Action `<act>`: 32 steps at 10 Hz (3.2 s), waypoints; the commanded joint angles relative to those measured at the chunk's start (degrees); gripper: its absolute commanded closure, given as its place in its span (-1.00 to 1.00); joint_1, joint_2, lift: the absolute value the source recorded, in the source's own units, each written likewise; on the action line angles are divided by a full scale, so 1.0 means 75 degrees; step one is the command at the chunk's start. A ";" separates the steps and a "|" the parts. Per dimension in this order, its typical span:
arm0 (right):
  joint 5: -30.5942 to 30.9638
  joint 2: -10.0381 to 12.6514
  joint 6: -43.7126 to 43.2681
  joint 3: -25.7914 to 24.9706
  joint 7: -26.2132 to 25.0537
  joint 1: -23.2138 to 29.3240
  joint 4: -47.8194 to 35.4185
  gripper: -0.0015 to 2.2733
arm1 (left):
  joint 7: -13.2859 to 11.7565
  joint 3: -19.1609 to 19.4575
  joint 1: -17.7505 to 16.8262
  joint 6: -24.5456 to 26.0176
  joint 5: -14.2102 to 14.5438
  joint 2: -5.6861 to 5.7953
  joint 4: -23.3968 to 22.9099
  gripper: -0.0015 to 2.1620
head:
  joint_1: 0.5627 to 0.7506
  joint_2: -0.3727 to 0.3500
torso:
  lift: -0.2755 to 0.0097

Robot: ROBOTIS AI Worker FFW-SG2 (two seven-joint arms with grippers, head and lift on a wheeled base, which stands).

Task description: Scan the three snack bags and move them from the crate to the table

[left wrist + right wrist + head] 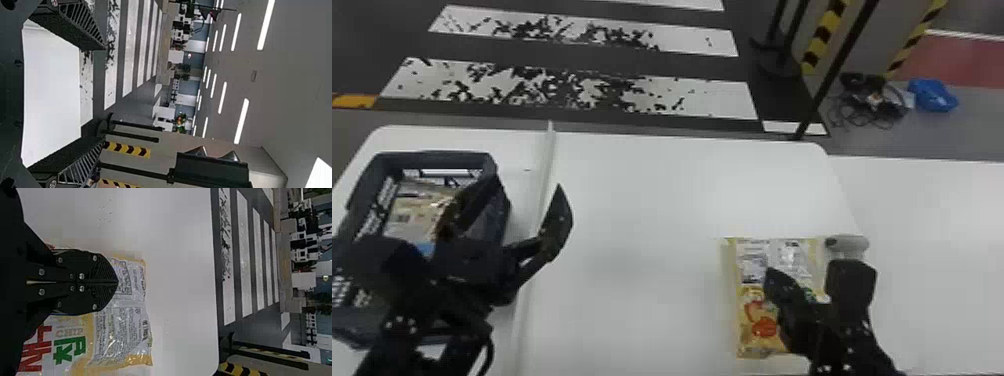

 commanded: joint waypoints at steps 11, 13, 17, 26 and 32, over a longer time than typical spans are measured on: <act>-0.0128 -0.0115 -0.0946 0.0543 0.0293 -0.1100 0.1908 0.97 | 0.0035 -0.0044 0.0061 -0.0309 -0.0126 0.0013 0.0157 -0.94 | 0.41 -0.34 | 0.50; -0.0163 -0.0092 -0.1086 0.0590 0.0468 -0.1123 0.1919 0.97 | 0.0046 -0.0044 0.0085 -0.0356 -0.0138 0.0025 0.0204 -0.94 | 0.41 -0.30 | 0.50; -0.0409 -0.0092 -0.0969 0.0356 0.0457 -0.0373 0.0454 0.93 | 0.0093 -0.0044 0.0120 -0.0449 -0.0185 0.0025 0.0180 -0.94 | 0.41 -0.24 | 0.50; -0.0222 -0.0467 -0.1297 -0.2152 0.1242 -0.0526 0.1392 -0.96 | 0.0187 -0.0079 -0.0021 -0.0098 -0.0115 0.0025 0.0063 -0.94 | 0.41 -0.85 | 0.50; 0.0259 -0.1182 -0.1274 -0.2128 0.2308 -0.2154 0.4216 -0.68 | 0.0175 -0.0079 0.0073 -0.0004 -0.0208 0.0142 0.0145 -0.94 | 0.41 -0.94 | 0.50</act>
